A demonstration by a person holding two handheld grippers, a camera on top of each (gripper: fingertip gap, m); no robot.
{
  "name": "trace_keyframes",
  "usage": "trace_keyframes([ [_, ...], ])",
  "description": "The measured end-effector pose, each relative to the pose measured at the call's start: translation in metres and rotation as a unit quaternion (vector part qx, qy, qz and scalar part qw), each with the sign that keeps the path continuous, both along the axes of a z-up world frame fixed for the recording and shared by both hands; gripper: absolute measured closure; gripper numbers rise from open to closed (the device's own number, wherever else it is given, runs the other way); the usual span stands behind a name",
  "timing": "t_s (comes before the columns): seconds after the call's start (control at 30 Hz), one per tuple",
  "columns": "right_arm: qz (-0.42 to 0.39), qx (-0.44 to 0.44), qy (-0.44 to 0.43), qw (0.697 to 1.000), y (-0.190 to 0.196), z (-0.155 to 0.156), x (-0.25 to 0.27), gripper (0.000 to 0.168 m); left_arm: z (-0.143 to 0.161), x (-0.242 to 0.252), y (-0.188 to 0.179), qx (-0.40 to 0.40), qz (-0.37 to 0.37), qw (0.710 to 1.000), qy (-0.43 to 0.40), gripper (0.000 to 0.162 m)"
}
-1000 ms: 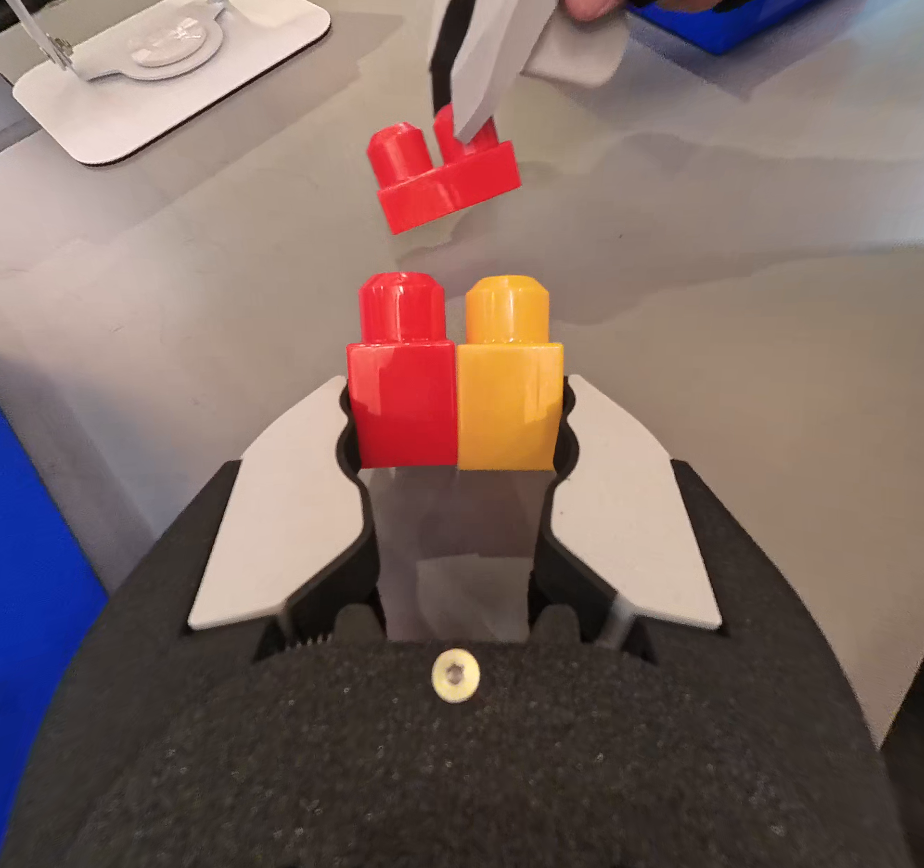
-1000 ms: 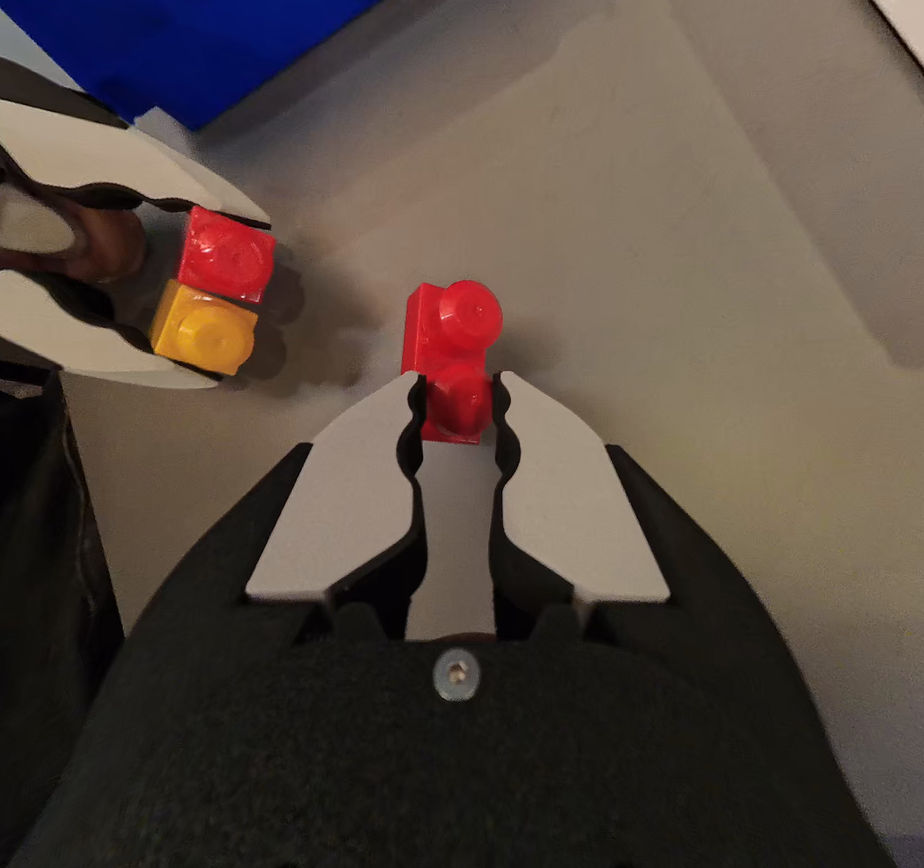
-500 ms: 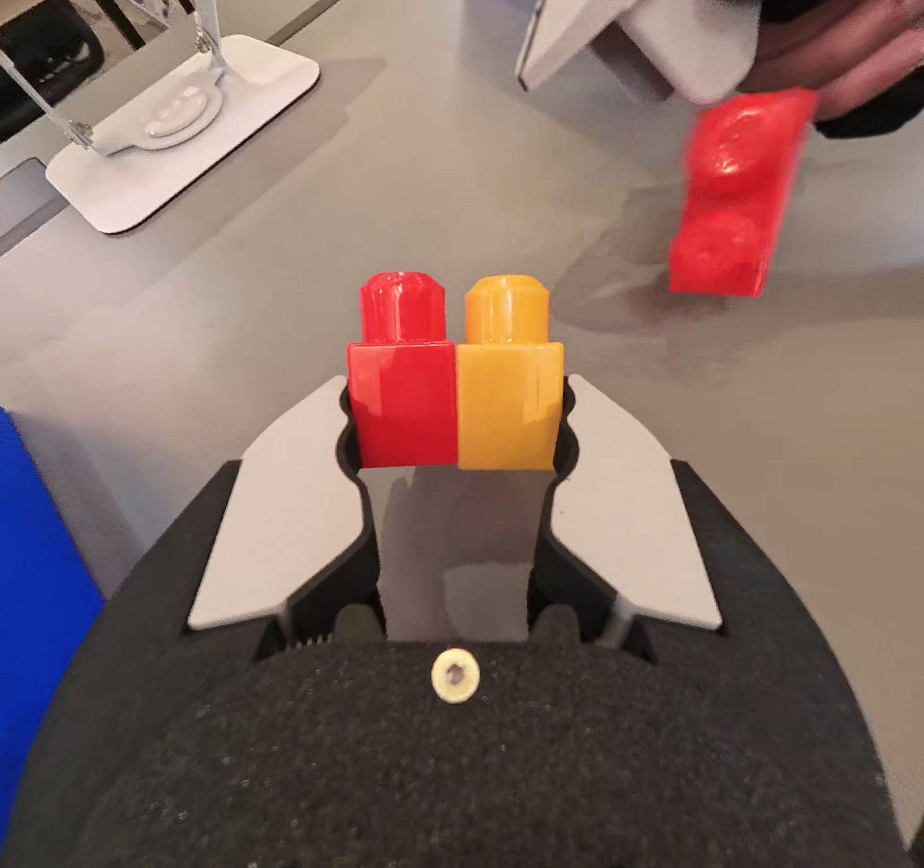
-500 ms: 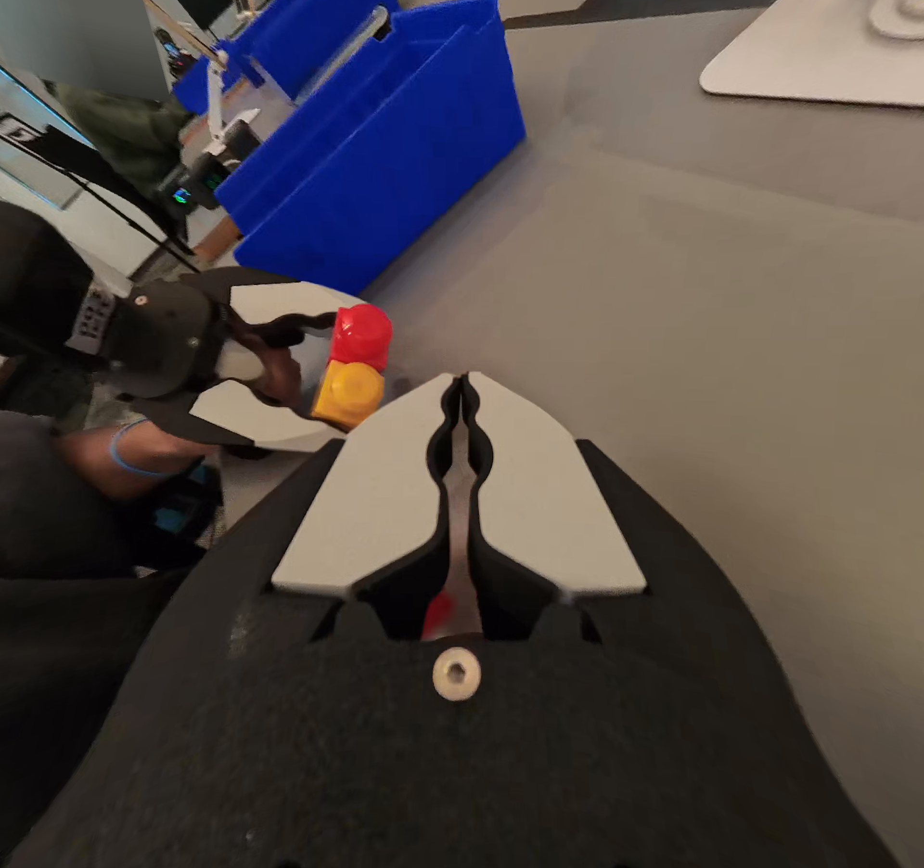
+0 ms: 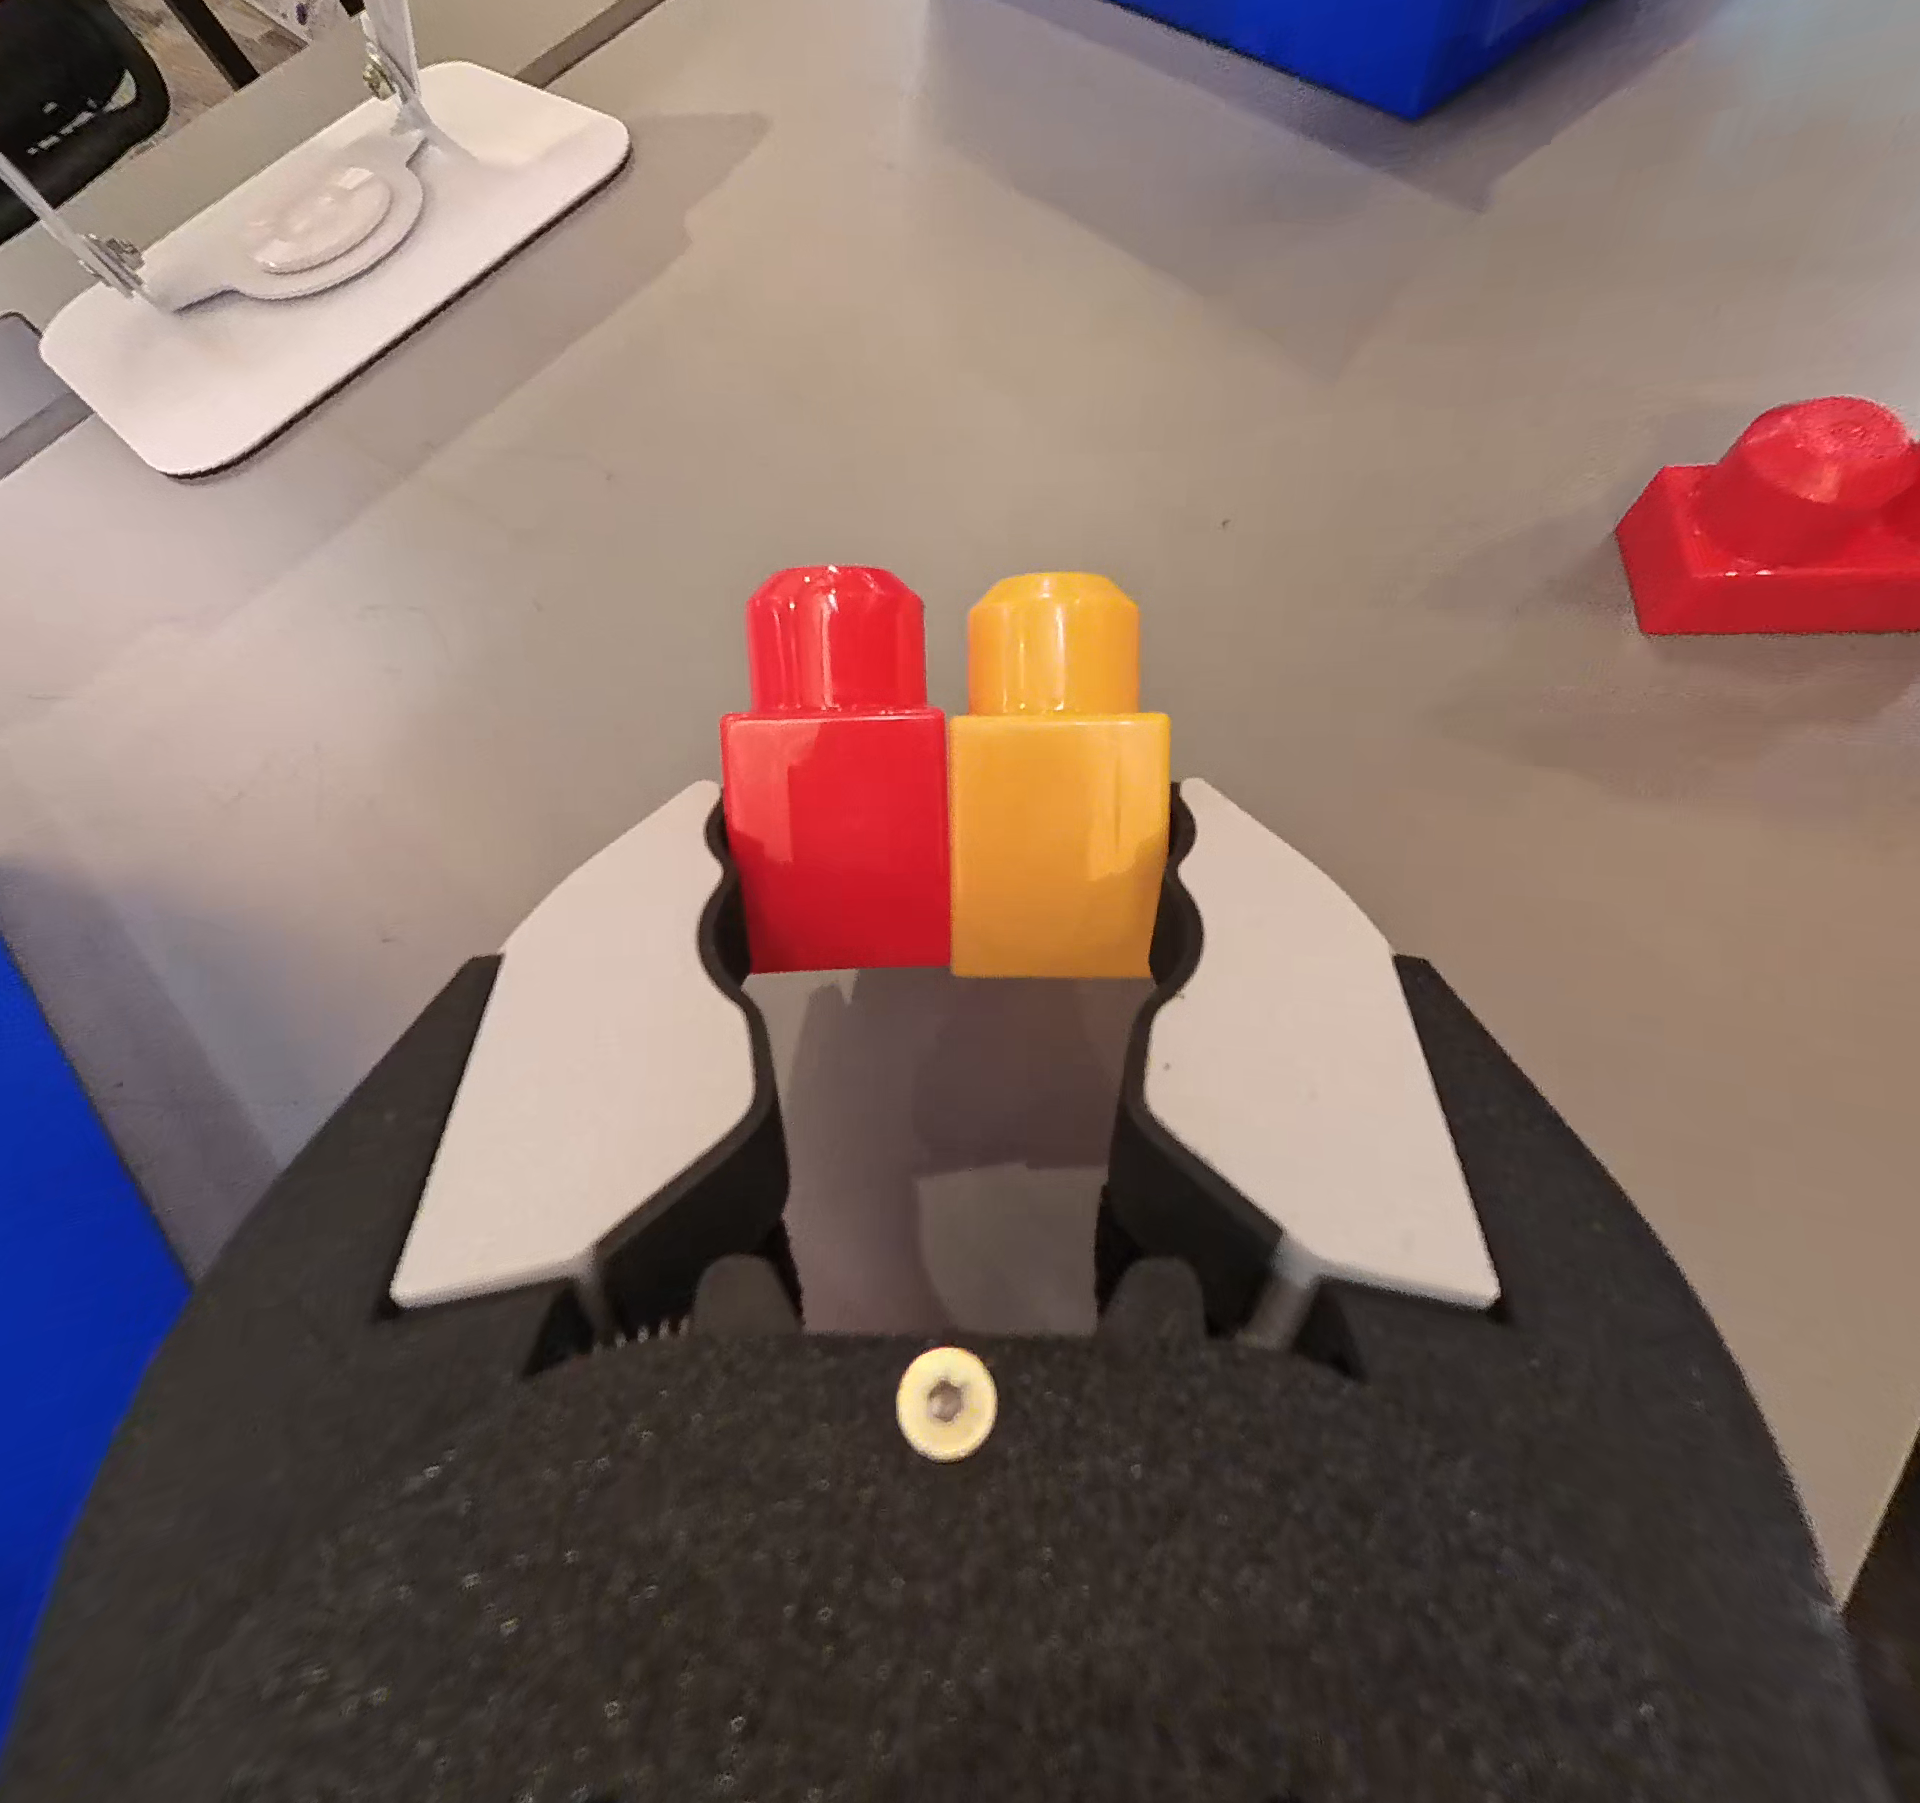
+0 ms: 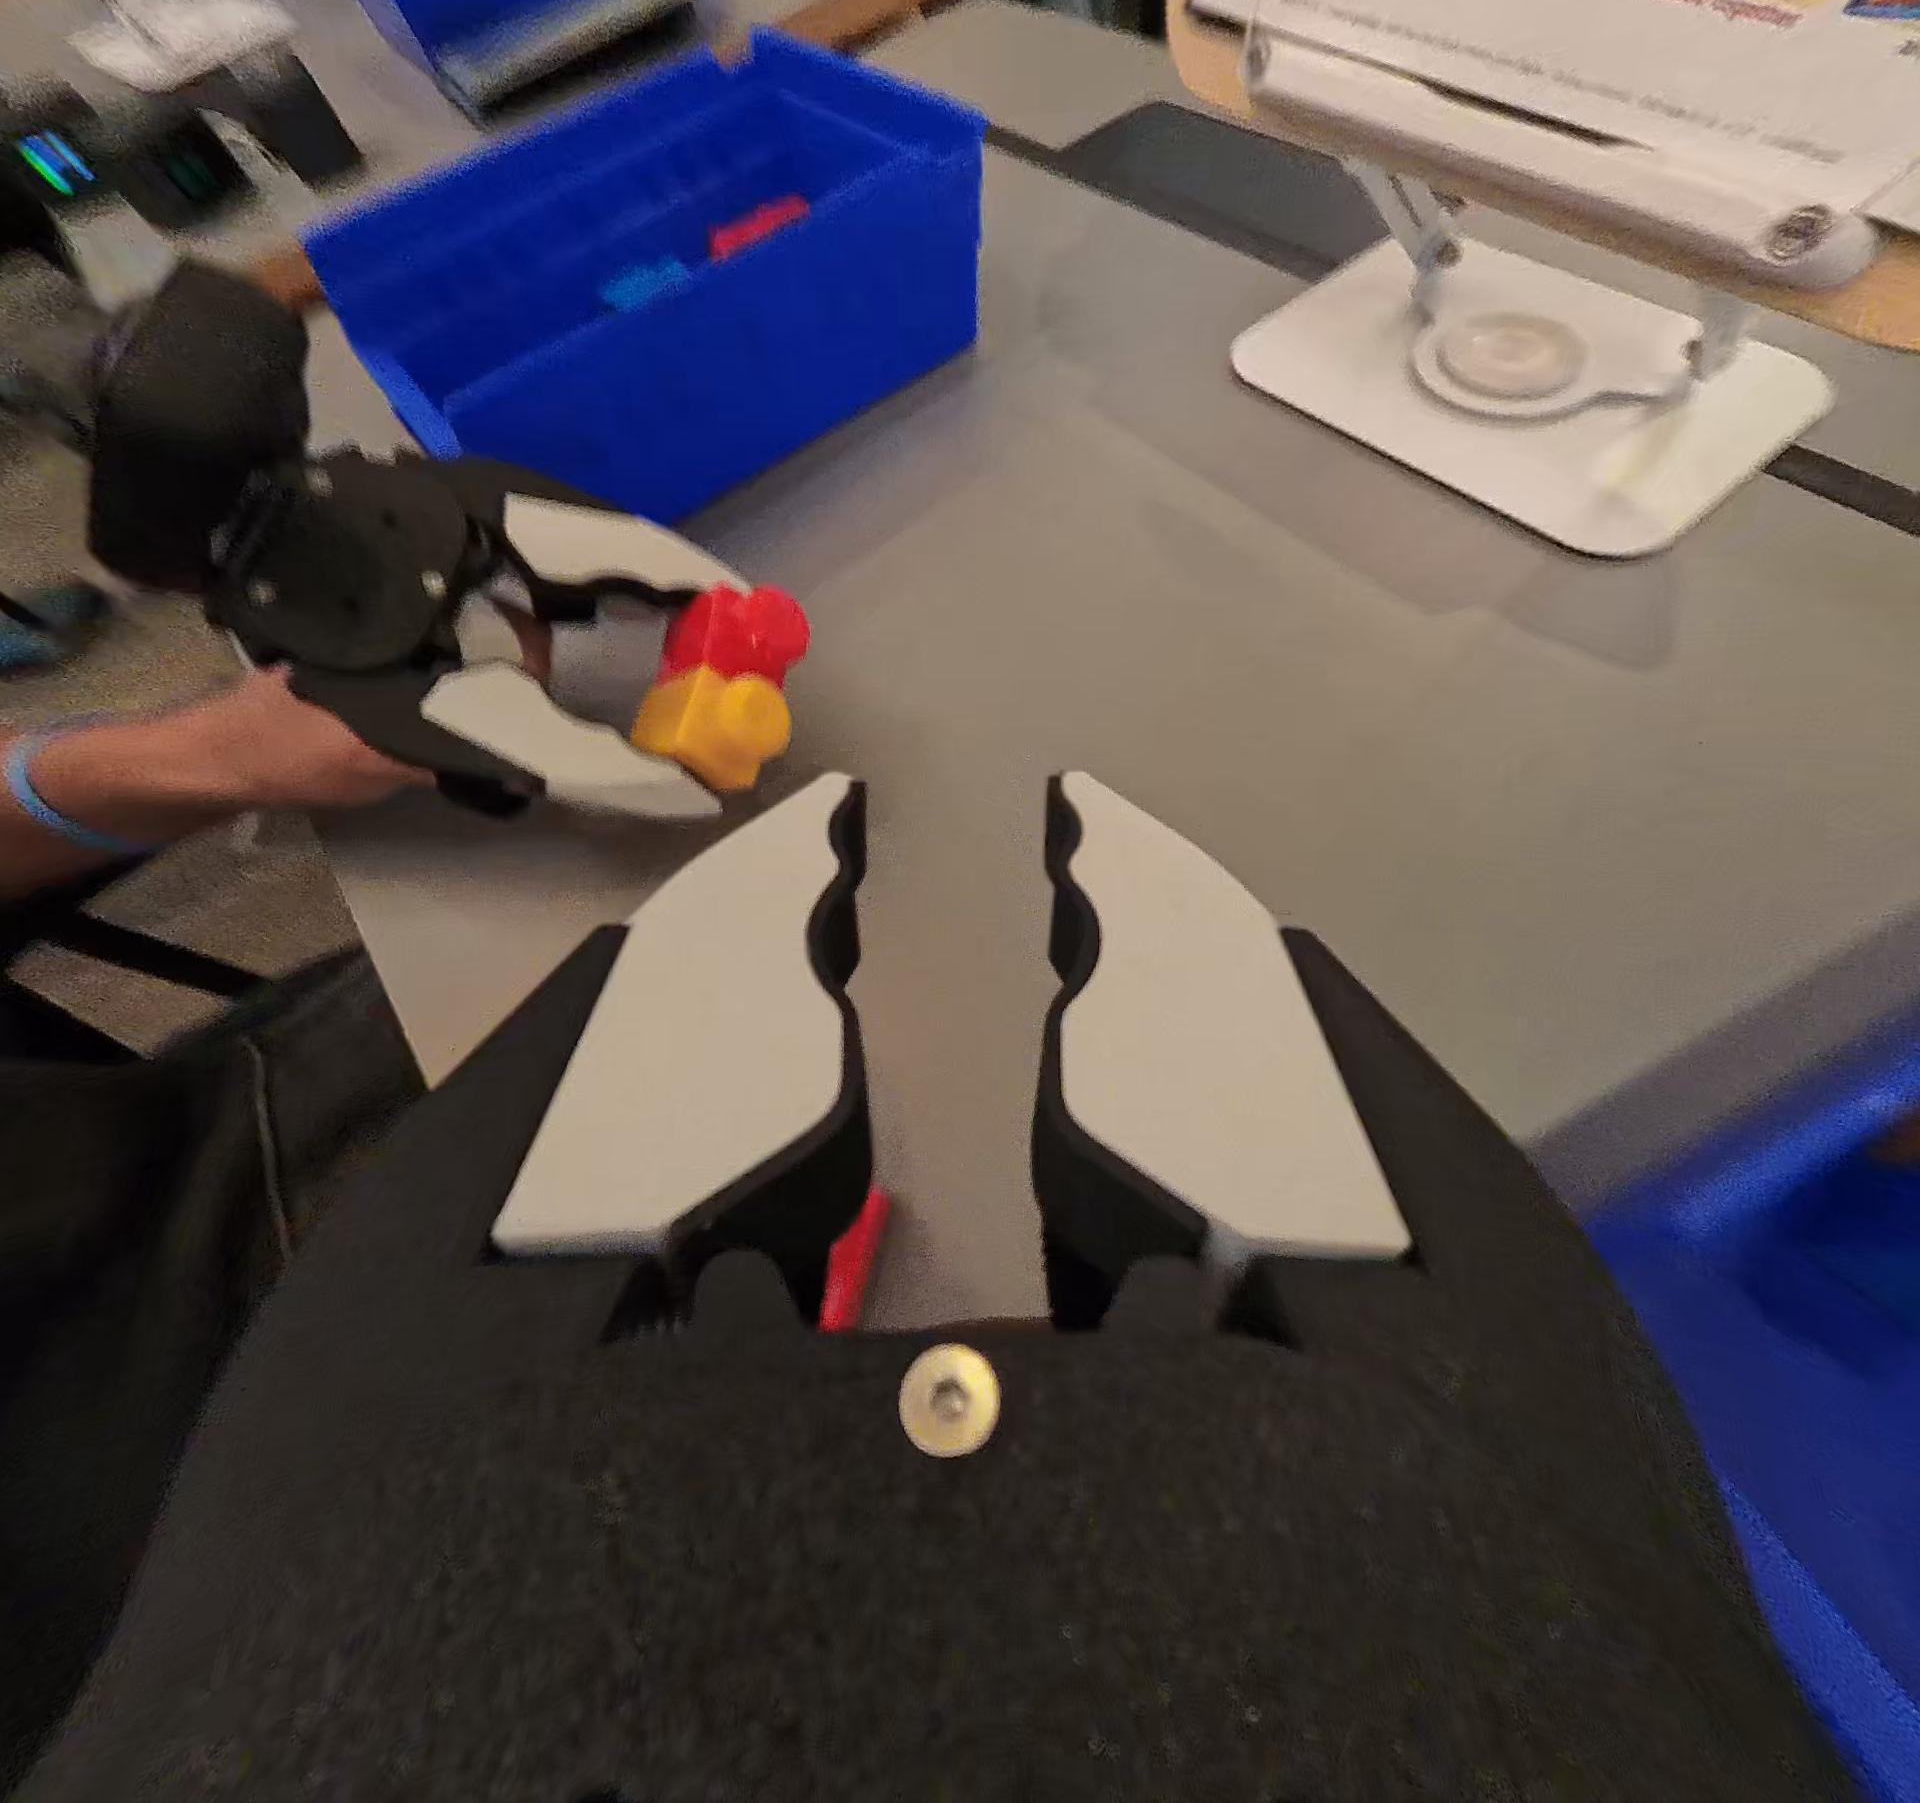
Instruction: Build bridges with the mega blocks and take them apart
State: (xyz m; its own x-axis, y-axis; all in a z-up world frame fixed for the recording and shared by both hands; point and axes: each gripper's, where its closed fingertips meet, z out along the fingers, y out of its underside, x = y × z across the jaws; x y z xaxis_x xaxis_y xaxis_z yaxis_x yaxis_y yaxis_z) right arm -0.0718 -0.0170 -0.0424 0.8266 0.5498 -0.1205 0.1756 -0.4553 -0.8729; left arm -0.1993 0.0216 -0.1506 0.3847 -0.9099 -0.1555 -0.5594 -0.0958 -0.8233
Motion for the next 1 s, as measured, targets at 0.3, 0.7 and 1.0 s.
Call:
trace_keyframes([
  [0.3, -0.077, -0.206, -0.232, 0.947, -0.094, -0.09, -0.011, 0.119, 0.003, -0.003, 0.001, -0.002, 0.0, 1.0, -0.009, 0.087],
  [0.7, -0.064, -0.257, -0.297, 0.917, -0.088, -0.125, -0.003, 0.134, 0.024, 0.005, -0.014, 0.08, -0.042, 0.996, 0.002, 0.087],
  [1.0, 0.032, -0.064, 0.215, 0.974, -0.006, 0.017, -0.018, 0.133, 0.04, 0.01, -0.011, 0.099, -0.087, 0.991, -0.019, 0.086],
])
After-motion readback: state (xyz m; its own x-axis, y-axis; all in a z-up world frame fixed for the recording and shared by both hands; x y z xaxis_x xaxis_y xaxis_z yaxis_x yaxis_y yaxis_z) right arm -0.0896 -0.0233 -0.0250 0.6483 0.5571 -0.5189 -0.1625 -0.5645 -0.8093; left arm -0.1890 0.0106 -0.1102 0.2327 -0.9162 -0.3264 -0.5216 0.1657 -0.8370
